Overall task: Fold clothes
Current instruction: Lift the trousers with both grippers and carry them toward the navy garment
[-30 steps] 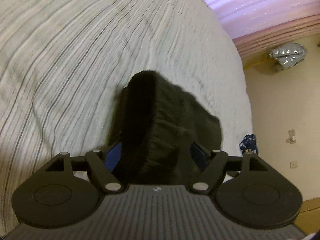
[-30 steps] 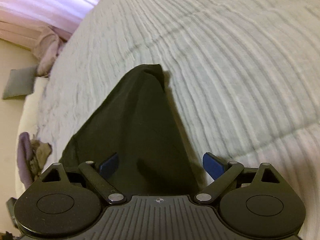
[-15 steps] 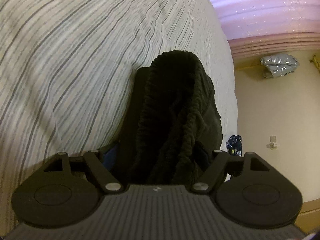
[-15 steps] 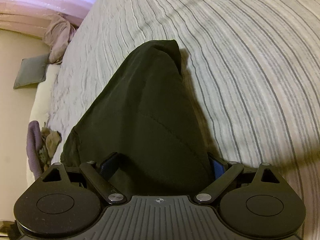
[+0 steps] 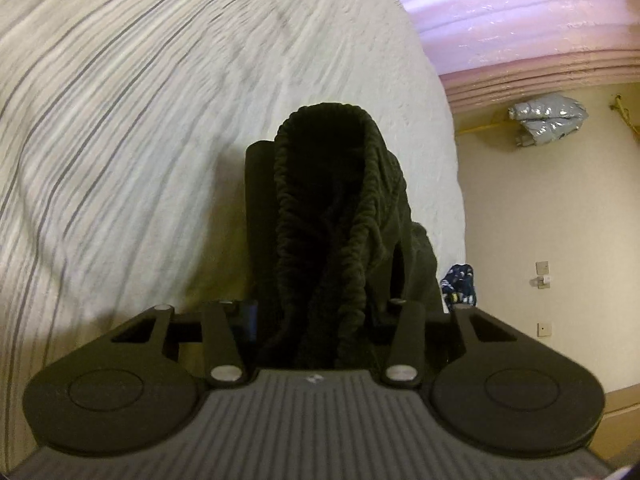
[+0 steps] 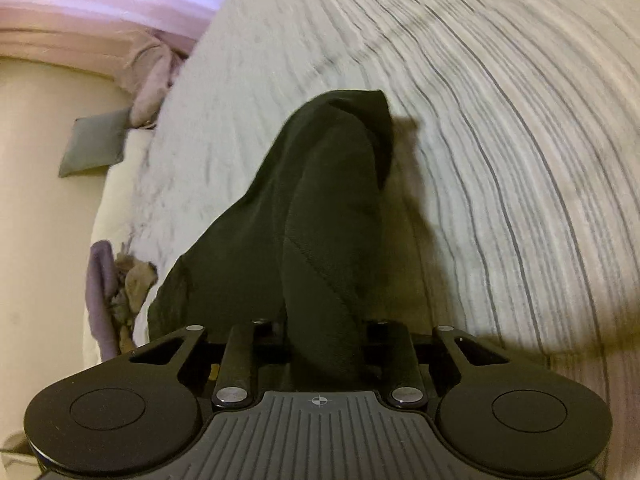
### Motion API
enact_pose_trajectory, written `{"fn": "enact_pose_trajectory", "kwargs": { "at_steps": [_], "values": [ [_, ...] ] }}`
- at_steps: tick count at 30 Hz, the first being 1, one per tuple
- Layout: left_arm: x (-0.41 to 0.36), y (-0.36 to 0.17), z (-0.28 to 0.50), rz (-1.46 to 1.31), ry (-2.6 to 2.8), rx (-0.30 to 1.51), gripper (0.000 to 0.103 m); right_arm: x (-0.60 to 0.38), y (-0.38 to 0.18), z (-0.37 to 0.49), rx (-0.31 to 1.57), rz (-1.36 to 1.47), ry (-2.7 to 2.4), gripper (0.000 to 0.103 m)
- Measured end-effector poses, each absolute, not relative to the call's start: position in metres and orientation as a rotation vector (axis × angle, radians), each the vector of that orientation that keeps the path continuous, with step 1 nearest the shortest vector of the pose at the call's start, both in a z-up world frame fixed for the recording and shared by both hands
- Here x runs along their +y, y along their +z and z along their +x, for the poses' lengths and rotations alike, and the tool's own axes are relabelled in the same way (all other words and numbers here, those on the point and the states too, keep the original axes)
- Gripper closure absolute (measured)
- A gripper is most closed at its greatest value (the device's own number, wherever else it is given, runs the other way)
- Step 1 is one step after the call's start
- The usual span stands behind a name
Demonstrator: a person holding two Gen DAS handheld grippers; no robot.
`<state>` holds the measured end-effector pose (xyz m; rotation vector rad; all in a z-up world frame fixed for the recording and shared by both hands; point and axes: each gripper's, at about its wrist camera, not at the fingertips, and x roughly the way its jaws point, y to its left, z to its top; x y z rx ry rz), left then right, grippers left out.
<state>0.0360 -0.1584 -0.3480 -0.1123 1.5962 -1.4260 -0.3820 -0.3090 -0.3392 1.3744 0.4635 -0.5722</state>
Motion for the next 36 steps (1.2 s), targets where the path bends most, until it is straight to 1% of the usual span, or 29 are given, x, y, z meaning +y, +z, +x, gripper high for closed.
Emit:
{"fn": "enact_pose_trajectory", "kwargs": {
  "at_steps": [5, 9, 12, 16, 20, 23, 26, 29, 31, 36],
  "values": [
    [-0.177, -0.3, 0.009, -0.059, -1.475, 1.537, 0.062, -0.312, -0.317, -0.413, 0.356, 1.389, -0.545, 0.08],
    [-0.221, -0.287, -0.043, 0.021, -1.532, 1.528, 0.062, -0.326, -0.313, -0.464, 0.28, 1.424, -0.587, 0.08],
    [-0.272, -0.286, -0.104, 0.069, -1.602, 1.551, 0.062, -0.345, -0.31, -0.531, 0.213, 1.437, -0.666, 0.08],
    [-0.364, -0.29, -0.213, 0.139, -1.764, 1.603, 0.062, -0.368, -0.296, -0.633, 0.124, 1.422, -0.818, 0.08],
    [-0.464, -0.288, -0.33, 0.197, -1.969, 1.644, 0.062, -0.389, -0.268, -0.745, 0.01, 1.383, -1.015, 0.08],
    [-0.539, -0.277, -0.419, 0.241, -2.135, 1.641, 0.062, -0.409, -0.238, -0.811, -0.074, 1.339, -1.159, 0.08],
    [-0.606, -0.262, -0.491, 0.28, -2.25, 1.619, 0.062, -0.436, -0.214, -0.865, -0.158, 1.291, -1.262, 0.08],
    [-0.65, -0.255, -0.544, 0.322, -2.3, 1.605, 0.062, -0.467, -0.203, -0.906, -0.198, 1.272, -1.322, 0.08],
    [-0.667, -0.256, -0.57, 0.35, -2.306, 1.606, 0.062, -0.482, -0.205, -0.933, -0.222, 1.275, -1.341, 0.08],
    [-0.689, -0.28, -0.597, 0.424, -2.281, 1.627, 0.062, -0.495, -0.231, -0.956, -0.239, 1.327, -1.353, 0.08]
  ]
}}
